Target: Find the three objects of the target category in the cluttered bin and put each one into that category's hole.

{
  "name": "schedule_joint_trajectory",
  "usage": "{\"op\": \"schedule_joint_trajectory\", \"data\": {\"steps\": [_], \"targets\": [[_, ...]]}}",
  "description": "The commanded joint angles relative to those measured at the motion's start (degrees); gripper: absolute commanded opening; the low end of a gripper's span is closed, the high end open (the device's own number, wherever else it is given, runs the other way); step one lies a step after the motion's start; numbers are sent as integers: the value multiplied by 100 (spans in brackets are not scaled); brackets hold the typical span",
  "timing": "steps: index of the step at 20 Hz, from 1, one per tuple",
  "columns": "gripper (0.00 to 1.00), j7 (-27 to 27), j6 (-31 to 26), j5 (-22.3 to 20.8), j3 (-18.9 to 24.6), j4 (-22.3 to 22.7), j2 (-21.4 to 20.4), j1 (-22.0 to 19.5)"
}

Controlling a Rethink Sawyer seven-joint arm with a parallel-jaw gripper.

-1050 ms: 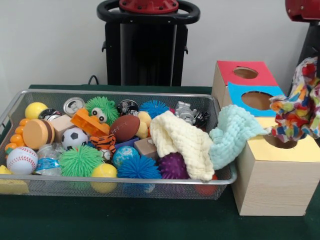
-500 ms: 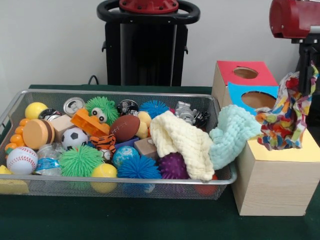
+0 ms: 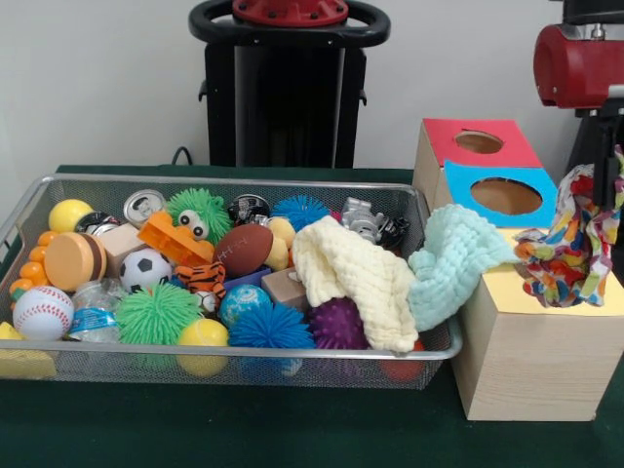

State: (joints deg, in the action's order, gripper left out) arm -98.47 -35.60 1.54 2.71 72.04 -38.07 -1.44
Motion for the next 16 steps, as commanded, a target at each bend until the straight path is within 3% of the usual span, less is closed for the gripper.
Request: {"op": "schedule_joint_trajectory", "data": {"steps": [1,16], "targets": [[0,-1482,-985,320,-112,223,358,7],[0,-1725,-1539,668,-486,188,639,204]]}}
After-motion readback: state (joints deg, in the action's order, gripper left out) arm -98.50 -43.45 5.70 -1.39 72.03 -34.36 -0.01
